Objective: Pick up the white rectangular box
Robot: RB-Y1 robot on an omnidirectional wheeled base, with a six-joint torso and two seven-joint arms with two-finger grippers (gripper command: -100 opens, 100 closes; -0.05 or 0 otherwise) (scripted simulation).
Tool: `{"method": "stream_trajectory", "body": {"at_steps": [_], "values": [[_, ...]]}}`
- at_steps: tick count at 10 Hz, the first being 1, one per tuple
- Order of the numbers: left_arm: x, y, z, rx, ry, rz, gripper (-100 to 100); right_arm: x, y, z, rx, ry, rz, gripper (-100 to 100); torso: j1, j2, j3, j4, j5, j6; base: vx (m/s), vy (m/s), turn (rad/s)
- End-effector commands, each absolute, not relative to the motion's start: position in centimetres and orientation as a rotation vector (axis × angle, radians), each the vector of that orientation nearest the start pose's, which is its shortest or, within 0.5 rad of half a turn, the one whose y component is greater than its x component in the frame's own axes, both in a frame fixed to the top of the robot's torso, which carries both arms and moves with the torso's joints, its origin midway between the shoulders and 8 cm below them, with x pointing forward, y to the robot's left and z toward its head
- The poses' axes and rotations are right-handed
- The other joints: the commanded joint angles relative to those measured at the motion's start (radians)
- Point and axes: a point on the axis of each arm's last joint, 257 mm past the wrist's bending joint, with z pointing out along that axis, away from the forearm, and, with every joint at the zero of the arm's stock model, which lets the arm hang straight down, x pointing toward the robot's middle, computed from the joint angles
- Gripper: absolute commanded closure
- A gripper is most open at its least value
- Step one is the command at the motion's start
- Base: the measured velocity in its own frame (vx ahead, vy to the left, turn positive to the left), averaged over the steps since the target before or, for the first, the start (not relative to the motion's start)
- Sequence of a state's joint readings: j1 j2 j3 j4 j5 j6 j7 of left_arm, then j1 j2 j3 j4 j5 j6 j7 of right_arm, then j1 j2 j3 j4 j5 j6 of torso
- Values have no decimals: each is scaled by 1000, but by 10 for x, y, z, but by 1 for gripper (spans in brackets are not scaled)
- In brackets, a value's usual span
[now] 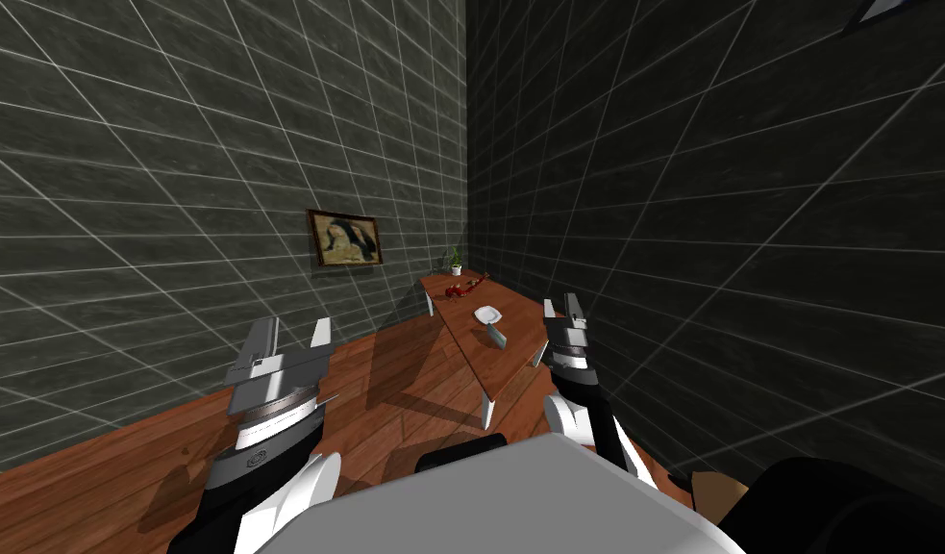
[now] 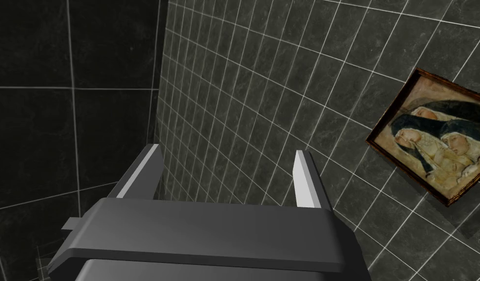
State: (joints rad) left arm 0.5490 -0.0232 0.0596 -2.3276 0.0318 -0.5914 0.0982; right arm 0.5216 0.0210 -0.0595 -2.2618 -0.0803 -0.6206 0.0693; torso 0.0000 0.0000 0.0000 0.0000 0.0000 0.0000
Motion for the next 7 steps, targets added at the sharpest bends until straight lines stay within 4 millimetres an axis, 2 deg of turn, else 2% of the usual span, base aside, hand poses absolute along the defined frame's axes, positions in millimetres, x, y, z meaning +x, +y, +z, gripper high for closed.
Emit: {"method": "stream_trajectory", "body": {"at_steps": [1, 3, 6, 7], "values": [[309, 303, 48, -634, 483, -1355, 0, 323, -307, 24, 626, 539, 1237, -100, 0, 0, 0, 0, 0, 0, -30, -12, 11], [309, 303, 48, -634, 483, -1355, 0, 332, -302, 4, 650, 618, 1249, -100, -1, 4, 2, 1, 0, 0, -78, -20, 34], [309, 303, 48, -634, 483, -1355, 0, 348, -293, -51, 728, 784, 1262, -100, -2, 7, 4, 2, 0, 0, -101, -19, 87], [309, 303, 48, -634, 483, -1355, 0, 348, -293, -51, 726, 786, 1262, -100, -2, 7, 4, 2, 0, 0, -62, -4, 27]]}}
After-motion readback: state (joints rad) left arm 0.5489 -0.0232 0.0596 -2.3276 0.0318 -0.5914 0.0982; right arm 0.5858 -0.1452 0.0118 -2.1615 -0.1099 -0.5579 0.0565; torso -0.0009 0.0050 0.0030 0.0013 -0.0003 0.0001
